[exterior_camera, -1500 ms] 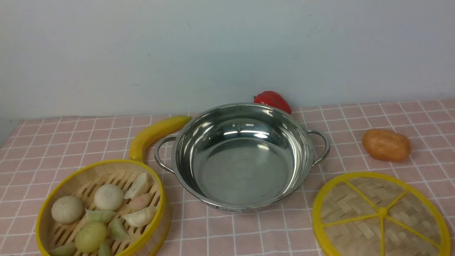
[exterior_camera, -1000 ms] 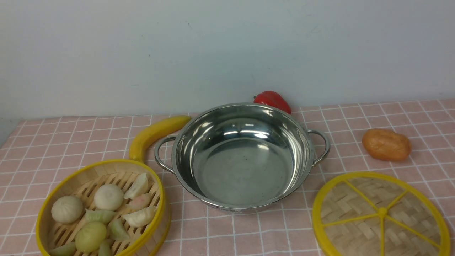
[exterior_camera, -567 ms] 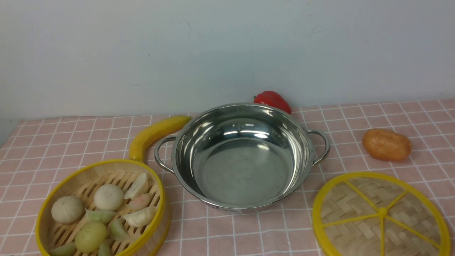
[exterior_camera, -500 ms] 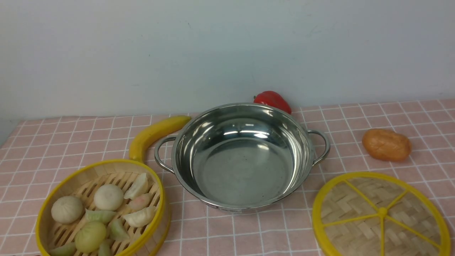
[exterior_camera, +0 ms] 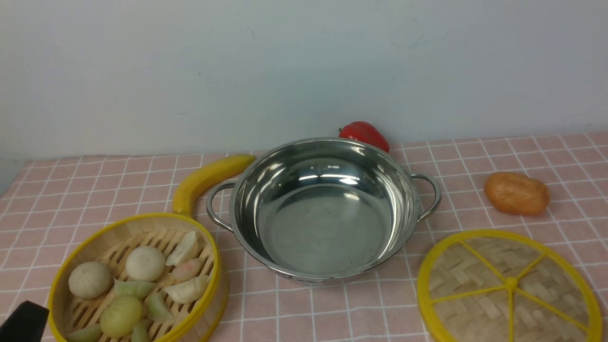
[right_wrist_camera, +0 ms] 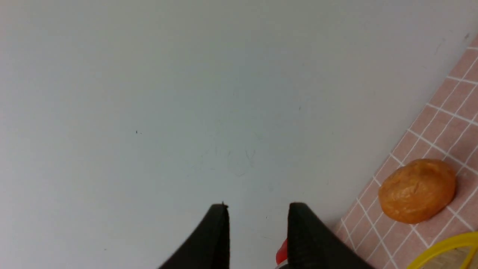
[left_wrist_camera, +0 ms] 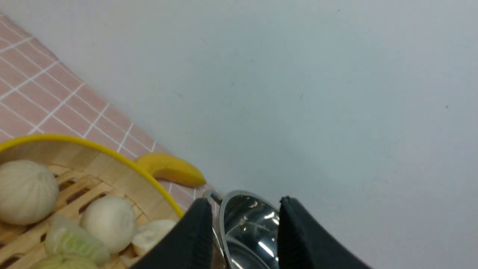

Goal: Place the steamer in the pot on the pink tablecloth, and put the lid on the steamer.
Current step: 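Grasp the rim of the steamer basket holding the buns with the left gripper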

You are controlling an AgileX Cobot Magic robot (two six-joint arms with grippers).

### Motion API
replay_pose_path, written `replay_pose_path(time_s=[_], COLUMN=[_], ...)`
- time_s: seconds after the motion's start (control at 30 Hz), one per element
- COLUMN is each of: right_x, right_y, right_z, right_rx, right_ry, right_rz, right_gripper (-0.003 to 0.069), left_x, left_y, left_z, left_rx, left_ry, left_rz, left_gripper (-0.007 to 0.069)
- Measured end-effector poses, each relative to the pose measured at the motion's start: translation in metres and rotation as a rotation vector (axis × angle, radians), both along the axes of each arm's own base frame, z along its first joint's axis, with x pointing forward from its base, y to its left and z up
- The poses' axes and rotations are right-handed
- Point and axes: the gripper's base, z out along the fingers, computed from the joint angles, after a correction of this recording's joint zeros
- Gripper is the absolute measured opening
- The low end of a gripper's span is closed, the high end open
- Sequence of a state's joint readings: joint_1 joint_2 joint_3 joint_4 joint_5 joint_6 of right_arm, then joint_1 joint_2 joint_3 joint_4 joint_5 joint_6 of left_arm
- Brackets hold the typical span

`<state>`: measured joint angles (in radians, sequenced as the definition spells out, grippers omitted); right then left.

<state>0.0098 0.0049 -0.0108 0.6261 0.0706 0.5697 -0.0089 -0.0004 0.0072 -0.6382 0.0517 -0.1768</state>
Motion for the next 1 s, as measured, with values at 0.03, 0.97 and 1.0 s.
replay_pose_path(time_s=[0.03, 0.97, 1.0], right_x=[0.000, 0.000, 0.012], right_y=[0.000, 0.004, 0.007], right_z=[0.000, 0.152, 0.143], right_rx=[0.000, -0.718, -0.733], right_ry=[-0.003, -0.128, 0.023], right_rz=[-0.002, -0.086, 0.003], right_gripper=[0.0240, 0.0240, 0.0240], left_x=[0.000, -0.044, -0.027], left_y=[0.001, -0.009, -0.010], left_z=[0.001, 0.221, 0.214], left_rx=[-0.004, 0.886, 0.874], left_ry=[-0.015, -0.361, -0.234], left_rz=[0.011, 0.106, 0.039], left_gripper=[0.0243, 0.0243, 0.0239])
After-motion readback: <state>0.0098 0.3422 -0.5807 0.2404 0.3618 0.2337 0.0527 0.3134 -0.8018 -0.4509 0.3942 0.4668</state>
